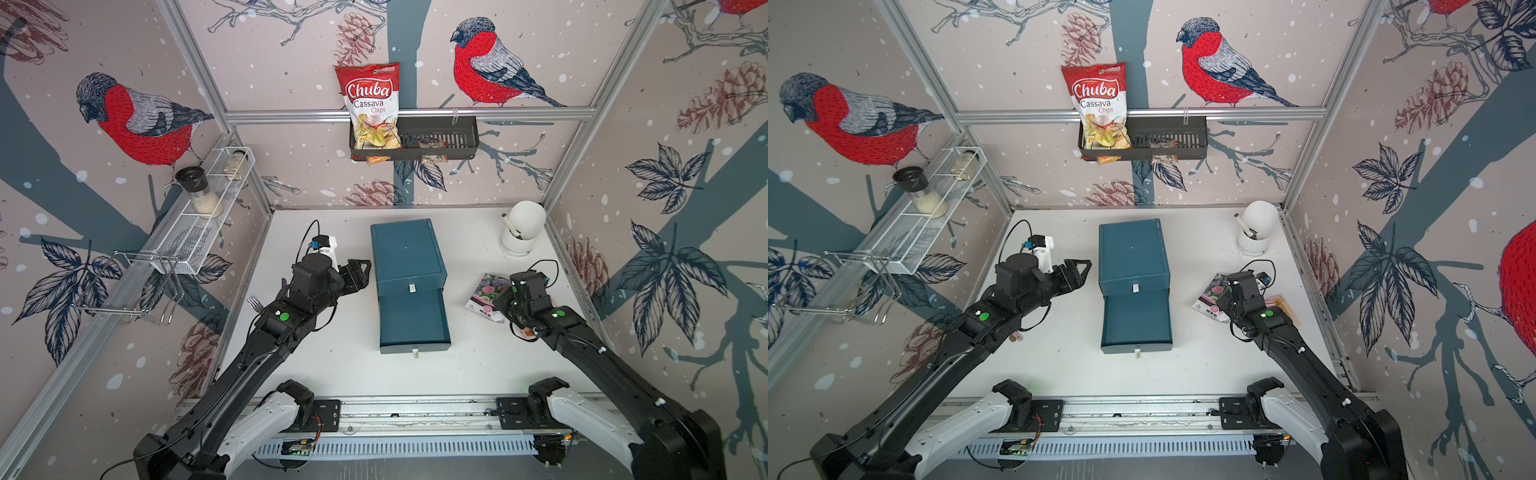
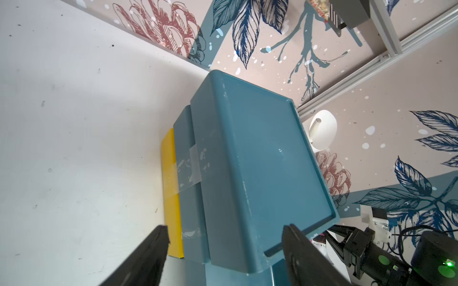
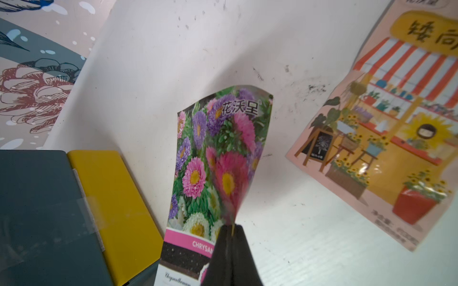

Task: Take the seed bags out of the drawer
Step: Adjust the seed packet at the center of the board.

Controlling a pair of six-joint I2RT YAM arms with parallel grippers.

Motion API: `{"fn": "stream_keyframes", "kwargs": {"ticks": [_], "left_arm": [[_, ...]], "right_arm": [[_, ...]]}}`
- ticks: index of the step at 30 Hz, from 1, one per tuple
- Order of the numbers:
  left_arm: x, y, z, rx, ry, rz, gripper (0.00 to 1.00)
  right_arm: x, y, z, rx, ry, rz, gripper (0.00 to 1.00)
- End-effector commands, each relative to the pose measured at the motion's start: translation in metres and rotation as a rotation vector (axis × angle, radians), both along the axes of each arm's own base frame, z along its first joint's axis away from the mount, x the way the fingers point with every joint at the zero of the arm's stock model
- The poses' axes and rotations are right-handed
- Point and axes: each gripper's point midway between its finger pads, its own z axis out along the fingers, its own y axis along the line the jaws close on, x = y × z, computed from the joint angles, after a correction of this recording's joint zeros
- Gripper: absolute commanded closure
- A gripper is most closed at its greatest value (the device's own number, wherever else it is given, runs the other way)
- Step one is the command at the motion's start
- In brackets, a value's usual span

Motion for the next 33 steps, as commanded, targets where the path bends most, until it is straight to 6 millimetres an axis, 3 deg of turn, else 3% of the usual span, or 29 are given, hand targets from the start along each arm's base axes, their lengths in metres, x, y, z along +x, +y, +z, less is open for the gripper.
{"fn": "stream_keyframes", "kwargs": {"ticks": [1,4,8,16,20,24,33], "left_arm": [[-0.002,-0.004,0.003,-0.093,0.007,-0.040,0.21],[0.000,-0.001,-0.003,-0.141,0.011,-0.048,0.22],[0.003,-0.003,-0.008,-0.111,0.024,-0.071,0.33],[0.002,0.003,-0.007,-0.058,-0.009,-0.065,0.42],[0.001,0.003,-0.003,-0.053,-0.036,-0.077,0.42],[0.001,0.001,-0.004,-0.059,-0.032,-0.087,0.45],[-0.003,0.005,0.006,-0.111,-0.084,-0.057,0.47]], "right_arm": [[0.022,0.009,0.000,0.071,-0.072,0.042,1.00],[0.026,0.001,-0.025,0.091,-0.034,0.005,1.00],[0.024,-0.006,-0.058,0.111,0.045,-0.027,1.00],[-0.005,-0.045,-0.087,0.054,0.151,-0.203,1.00],[-0.019,-0.063,-0.089,0.055,0.146,-0.272,1.00],[-0.019,-0.068,-0.079,0.051,0.116,-0.278,1.00],[0.018,-0.051,-0.043,0.075,0.004,-0.168,1.00]]}}
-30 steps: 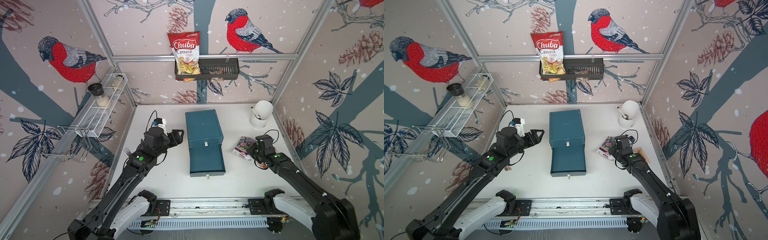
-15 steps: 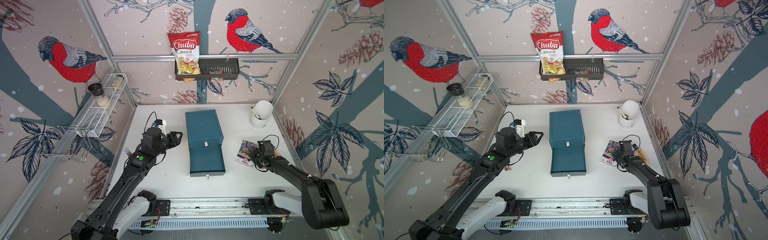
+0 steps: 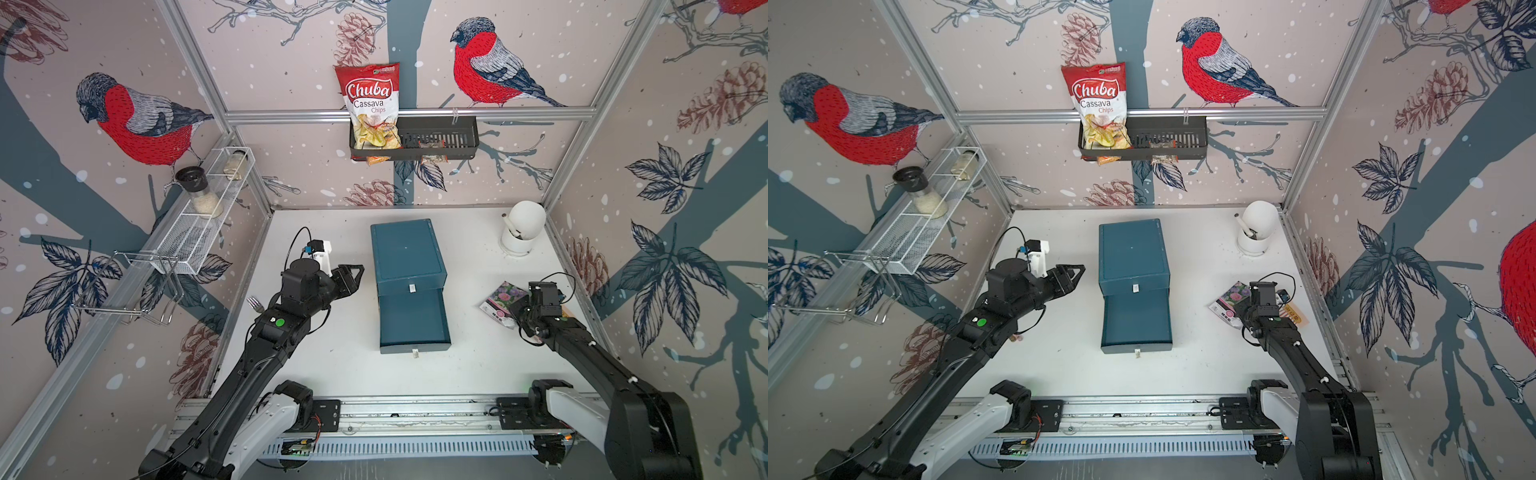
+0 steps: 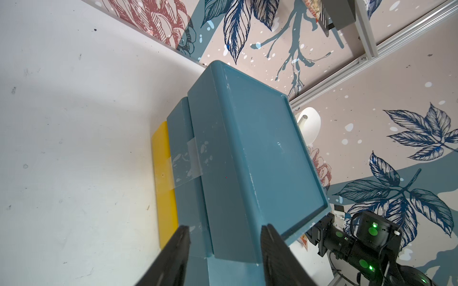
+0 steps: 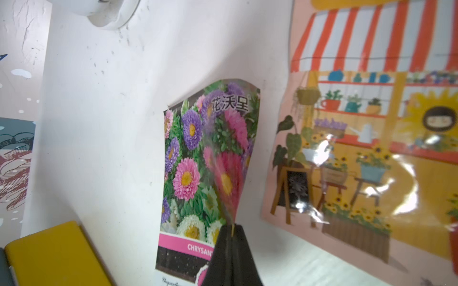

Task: Take the seed bags out of the drawer
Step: Adjust the seed packet at the center of the board, then place the seed packet at the center of the board.

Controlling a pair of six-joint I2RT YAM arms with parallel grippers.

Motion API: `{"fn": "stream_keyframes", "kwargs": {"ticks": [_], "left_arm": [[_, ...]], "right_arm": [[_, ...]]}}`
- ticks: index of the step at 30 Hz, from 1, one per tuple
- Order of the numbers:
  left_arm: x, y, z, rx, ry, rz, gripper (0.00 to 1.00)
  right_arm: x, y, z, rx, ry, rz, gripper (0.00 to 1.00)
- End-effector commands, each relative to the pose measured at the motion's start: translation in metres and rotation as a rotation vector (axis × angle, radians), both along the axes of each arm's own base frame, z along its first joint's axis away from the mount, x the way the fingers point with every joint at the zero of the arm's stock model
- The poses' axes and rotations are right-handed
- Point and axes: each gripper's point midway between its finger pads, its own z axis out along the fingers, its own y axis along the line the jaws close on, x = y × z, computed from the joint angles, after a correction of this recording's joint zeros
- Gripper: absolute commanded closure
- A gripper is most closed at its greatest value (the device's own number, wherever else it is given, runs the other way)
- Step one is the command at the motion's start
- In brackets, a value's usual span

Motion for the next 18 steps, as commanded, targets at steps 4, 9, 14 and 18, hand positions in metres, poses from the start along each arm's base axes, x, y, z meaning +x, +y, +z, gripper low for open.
{"fn": "stream_keyframes", "kwargs": {"ticks": [4,9,14,18], "left_arm": [[0.000,0.000,0.017,-0.053,-0.046,0.008,0.38],[-0.002,-0.009,0.016,-0.053,-0.022,-0.049,0.38],[-0.002,-0.017,0.020,-0.055,-0.026,-0.098,0.39],[-0.002,-0.017,0.024,-0.055,-0.035,-0.095,0.39]], "right_arm": [[0.024,0.008,0.010,-0.010,-0.045,0.059,1.00],[0.026,0.009,-0.004,-0.021,-0.003,0.076,1.00],[0.019,0.008,-0.011,-0.048,0.021,0.073,0.67],[0.014,0.008,-0.001,-0.061,0.005,0.068,0.48]]}}
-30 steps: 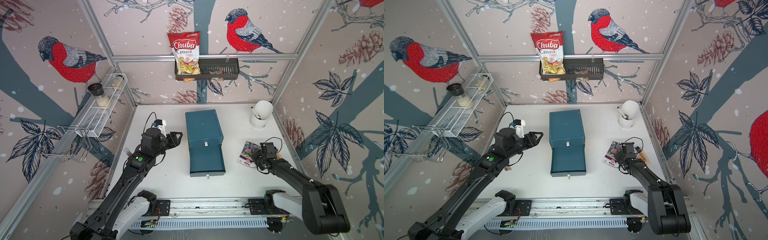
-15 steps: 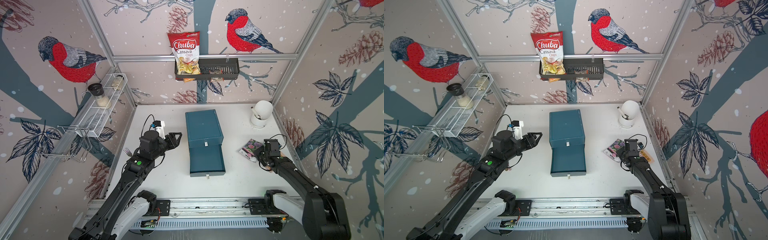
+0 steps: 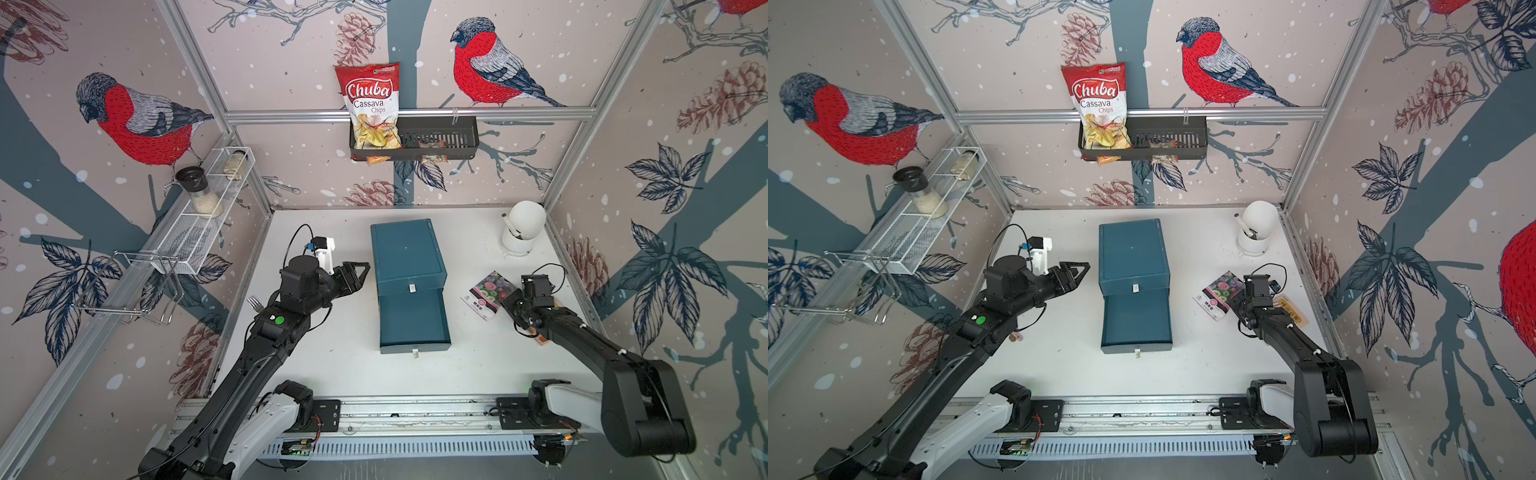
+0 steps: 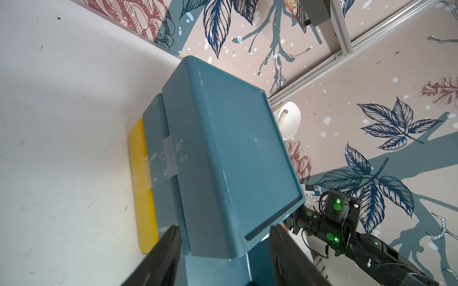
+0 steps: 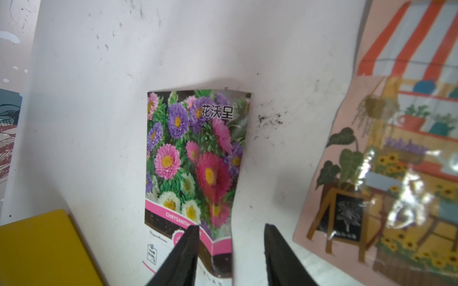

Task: Take the seed bags out of the drawer
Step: Place the seed packet at the center of the board, then close the drawer in the storage box.

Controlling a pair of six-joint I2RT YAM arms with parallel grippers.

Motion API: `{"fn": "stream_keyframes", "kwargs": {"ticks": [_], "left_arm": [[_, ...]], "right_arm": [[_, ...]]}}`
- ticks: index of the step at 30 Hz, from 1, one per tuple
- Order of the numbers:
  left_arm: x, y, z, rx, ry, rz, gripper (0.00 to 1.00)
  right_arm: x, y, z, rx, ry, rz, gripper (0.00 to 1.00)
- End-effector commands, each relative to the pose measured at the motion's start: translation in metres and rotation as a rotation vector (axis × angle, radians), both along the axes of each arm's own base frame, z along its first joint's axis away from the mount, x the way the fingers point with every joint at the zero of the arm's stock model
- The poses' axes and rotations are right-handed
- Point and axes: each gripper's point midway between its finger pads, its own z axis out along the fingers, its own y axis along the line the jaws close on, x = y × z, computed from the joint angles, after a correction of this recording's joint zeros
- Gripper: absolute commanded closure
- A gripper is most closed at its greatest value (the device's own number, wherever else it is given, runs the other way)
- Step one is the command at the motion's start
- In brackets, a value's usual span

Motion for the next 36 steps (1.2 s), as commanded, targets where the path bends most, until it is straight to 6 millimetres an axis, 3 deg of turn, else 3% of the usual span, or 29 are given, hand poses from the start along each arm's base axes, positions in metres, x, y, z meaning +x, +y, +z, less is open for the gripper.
{"fn": "stream_keyframes", "kwargs": {"ticks": [1,5,9,12,18,24,27,30,36], "left_arm": [[0.001,-0.002,0.009,-0.003,-0.035,-0.016,0.39],[0.000,-0.003,0.011,-0.004,-0.037,-0.025,0.39],[-0.002,-0.007,0.017,-0.014,-0.072,-0.055,0.36],[-0.003,-0.009,0.025,-0.024,-0.093,-0.071,0.36],[-0.004,-0.013,0.038,0.011,-0.154,-0.115,0.35],[0.007,-0.024,0.023,0.017,-0.091,-0.151,0.37],[0.017,-0.019,0.005,0.071,-0.037,-0.110,0.38],[0.025,-0.019,-0.012,0.102,0.010,-0.089,0.38],[0.030,-0.041,-0.030,0.112,0.050,-0.162,0.39]], "right_arm": [[-0.003,-0.004,0.009,-0.040,-0.013,-0.018,0.46],[-0.010,0.008,0.032,-0.093,-0.052,0.004,0.45],[-0.020,0.039,0.066,-0.144,-0.130,0.095,0.45],[-0.037,0.066,0.085,-0.164,-0.173,0.177,0.47],[-0.098,0.135,0.122,-0.098,-0.333,0.406,0.50],[-0.171,0.185,0.152,-0.052,-0.424,0.639,0.50],[-0.204,0.210,0.156,-0.079,-0.428,0.760,0.48],[-0.228,0.235,0.146,-0.121,-0.410,0.863,0.46],[-0.239,0.266,0.110,-0.119,-0.365,0.889,0.40]]}}
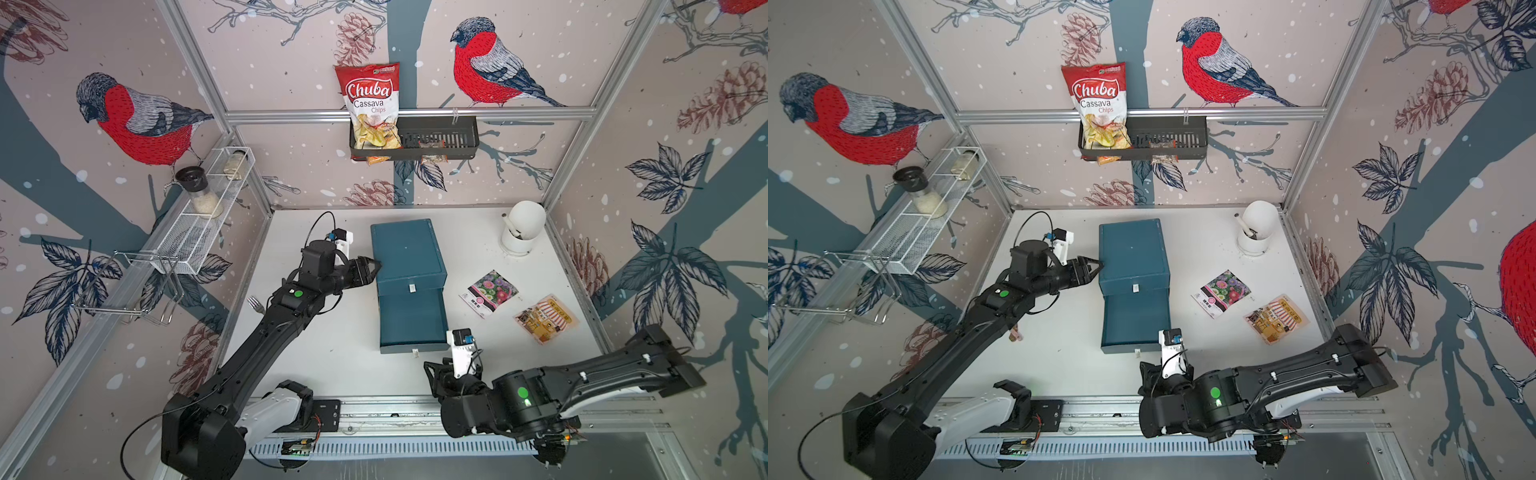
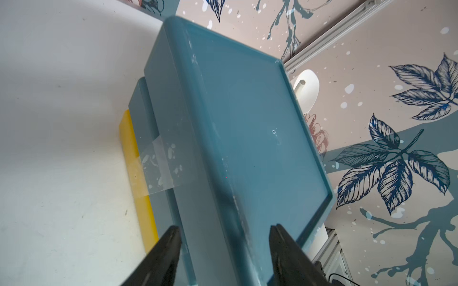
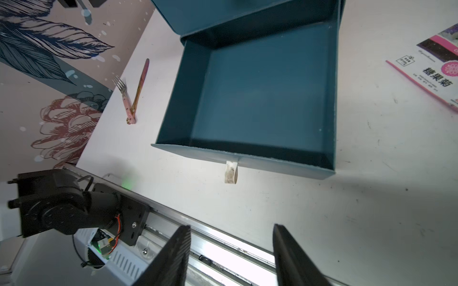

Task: Take the seed bags out of the drawer
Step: Close the drawer in the storage box.

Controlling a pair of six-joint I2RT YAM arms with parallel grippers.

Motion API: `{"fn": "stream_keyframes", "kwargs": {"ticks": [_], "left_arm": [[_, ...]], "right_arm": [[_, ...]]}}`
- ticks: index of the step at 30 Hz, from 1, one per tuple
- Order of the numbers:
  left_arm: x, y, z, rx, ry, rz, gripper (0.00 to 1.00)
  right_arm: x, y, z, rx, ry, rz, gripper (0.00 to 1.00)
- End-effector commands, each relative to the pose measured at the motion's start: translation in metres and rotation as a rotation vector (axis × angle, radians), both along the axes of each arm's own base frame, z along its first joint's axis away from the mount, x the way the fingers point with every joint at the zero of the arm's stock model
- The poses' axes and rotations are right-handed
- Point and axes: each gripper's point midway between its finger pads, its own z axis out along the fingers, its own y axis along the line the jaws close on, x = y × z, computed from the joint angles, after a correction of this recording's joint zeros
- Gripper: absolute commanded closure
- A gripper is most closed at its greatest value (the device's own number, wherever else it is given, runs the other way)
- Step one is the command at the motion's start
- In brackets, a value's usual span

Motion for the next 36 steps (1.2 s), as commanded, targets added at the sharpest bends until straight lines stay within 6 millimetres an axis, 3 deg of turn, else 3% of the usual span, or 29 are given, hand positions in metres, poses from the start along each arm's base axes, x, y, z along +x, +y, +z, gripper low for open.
{"fn": "stream_keyframes", "kwargs": {"ticks": [1,6,12,29,36], "left_arm": [[0.004,-0.010,0.003,0.015,-0.033,-0.027,0.40],[0.008,-0.008,-0.014,0.074,-0.013,0.004,0.48],[0.006,-0.001,-0.034,0.168,0.009,0.026,0.55],[0.005,0.014,-0.045,0.285,-0.015,0.041,0.58],[0.003,0.014,-0.045,0.304,-0.030,0.018,0.59]], "right_arm": [[-0.001,0.017,-0.008,0.060,0.027,-0.011,0.40],[0.005,0.034,-0.025,0.107,0.082,-0.013,0.40],[0.022,0.039,-0.044,0.061,0.126,-0.039,0.44],[0.063,0.032,-0.051,0.006,0.099,-0.094,0.44],[0.076,0.034,-0.041,0.014,0.035,-0.082,0.45]]}}
